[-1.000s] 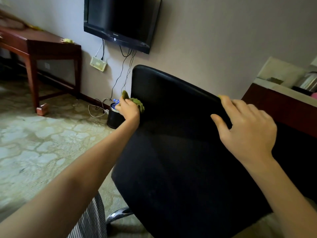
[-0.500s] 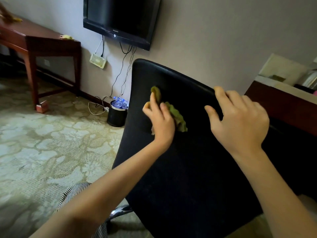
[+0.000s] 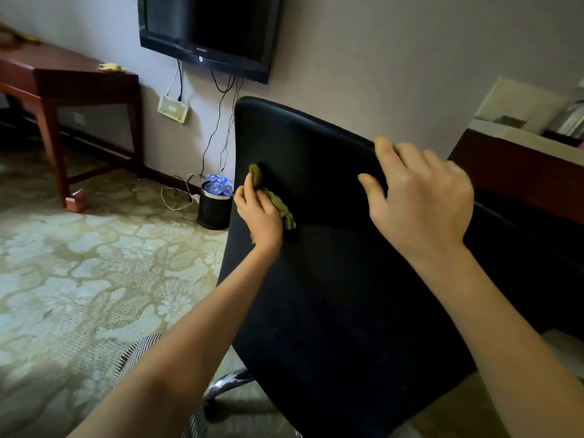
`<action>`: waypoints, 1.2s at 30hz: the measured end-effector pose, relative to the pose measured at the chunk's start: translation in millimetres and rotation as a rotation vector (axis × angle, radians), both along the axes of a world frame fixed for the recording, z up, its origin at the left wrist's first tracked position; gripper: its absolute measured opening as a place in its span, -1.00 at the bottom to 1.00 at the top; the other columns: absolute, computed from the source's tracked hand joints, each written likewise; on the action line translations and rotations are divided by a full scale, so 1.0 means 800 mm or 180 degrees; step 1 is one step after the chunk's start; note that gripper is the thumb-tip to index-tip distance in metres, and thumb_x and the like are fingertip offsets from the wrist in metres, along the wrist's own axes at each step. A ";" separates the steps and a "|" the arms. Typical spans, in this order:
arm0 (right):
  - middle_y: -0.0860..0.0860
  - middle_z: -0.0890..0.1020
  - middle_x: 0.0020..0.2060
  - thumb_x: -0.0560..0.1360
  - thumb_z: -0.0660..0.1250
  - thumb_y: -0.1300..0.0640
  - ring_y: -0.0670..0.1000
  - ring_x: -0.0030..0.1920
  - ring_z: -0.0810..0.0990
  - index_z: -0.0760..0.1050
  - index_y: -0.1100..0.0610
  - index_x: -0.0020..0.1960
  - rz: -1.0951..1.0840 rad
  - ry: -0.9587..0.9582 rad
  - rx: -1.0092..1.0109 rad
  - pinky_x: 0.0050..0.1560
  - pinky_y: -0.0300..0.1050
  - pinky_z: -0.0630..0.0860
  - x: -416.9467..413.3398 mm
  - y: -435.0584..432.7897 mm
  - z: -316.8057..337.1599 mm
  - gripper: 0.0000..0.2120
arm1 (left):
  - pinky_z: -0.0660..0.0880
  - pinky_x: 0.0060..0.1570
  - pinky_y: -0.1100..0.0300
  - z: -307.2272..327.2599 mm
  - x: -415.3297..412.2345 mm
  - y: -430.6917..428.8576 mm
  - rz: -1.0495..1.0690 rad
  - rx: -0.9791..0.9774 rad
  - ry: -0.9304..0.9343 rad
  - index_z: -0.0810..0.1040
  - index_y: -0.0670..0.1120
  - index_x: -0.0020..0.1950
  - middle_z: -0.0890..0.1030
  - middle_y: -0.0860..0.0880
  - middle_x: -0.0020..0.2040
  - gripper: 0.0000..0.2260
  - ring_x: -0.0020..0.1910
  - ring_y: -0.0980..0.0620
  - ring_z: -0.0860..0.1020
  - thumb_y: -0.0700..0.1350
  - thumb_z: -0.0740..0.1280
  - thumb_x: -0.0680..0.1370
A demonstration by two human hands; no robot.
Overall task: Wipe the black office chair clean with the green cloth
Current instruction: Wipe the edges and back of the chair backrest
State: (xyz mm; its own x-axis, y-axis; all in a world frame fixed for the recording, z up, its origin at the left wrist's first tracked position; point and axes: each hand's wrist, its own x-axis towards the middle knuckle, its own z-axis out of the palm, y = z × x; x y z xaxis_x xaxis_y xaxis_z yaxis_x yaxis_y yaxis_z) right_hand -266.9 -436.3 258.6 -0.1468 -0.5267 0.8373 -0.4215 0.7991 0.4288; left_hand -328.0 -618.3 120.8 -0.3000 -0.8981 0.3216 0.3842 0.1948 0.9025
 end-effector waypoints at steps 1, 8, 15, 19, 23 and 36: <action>0.10 0.61 -0.26 0.39 0.45 0.05 0.11 -0.38 0.53 0.54 0.23 0.13 0.0001 0.0022 -0.0005 -0.32 -0.17 0.19 0.000 -0.003 -0.001 -0.62 | 0.18 0.22 0.26 -0.005 0.002 0.012 -0.0014 0.0067 -0.0024 0.32 -0.16 0.41 0.31 -0.26 0.29 -0.58 0.27 -0.19 0.33 -0.14 0.06 0.56; 0.12 0.62 -0.08 0.47 0.28 0.02 0.09 -0.20 0.59 0.48 0.20 0.25 -0.0349 0.0432 0.0367 -0.27 -0.13 0.45 0.003 -0.020 -0.003 -0.59 | 0.23 0.36 0.03 0.014 0.046 0.120 -0.0494 -0.0111 0.0353 0.26 -0.09 0.44 0.26 -0.16 0.30 -0.52 0.29 -0.06 0.30 0.02 0.06 0.54; 0.25 0.43 0.31 0.39 0.39 0.14 0.21 0.13 0.52 0.52 0.06 0.24 -0.0374 0.0375 0.1401 0.04 0.04 0.48 0.011 0.002 -0.003 -0.59 | 0.25 0.24 0.44 0.067 0.052 0.110 -0.0691 -0.0727 0.0940 0.19 -0.14 0.45 0.24 -0.16 0.26 -0.43 0.23 0.03 0.33 0.07 0.14 0.49; 0.14 0.36 0.40 0.33 0.50 0.01 0.22 0.20 0.48 0.44 0.05 0.33 -0.0504 0.0352 0.1410 0.04 0.09 0.45 0.021 0.025 -0.006 -0.40 | 0.24 0.28 0.24 0.045 0.038 0.077 -0.0425 -0.1047 0.0749 0.22 -0.02 0.40 0.28 -0.06 0.18 -0.58 0.22 -0.05 0.33 -0.02 0.11 0.54; 0.10 0.39 0.40 0.37 0.45 -0.02 0.27 0.21 0.47 0.45 0.10 0.34 -0.0427 0.0457 0.1278 -0.01 0.15 0.46 0.037 0.046 -0.021 -0.42 | 0.16 0.20 0.29 0.012 0.017 0.044 -0.0343 -0.0342 0.0206 0.32 -0.11 0.41 0.34 -0.17 0.22 -0.55 0.21 -0.12 0.33 -0.10 0.08 0.52; 0.13 0.40 0.38 0.40 0.45 0.09 0.27 0.27 0.44 0.43 0.15 0.34 -0.0338 0.0592 0.1287 0.13 0.10 0.26 0.038 0.051 -0.025 -0.47 | 0.22 0.31 0.31 0.034 0.082 0.161 -0.0829 -0.0741 0.0921 0.20 0.18 0.37 0.26 0.11 0.16 -0.63 0.22 0.08 0.33 0.06 0.06 0.55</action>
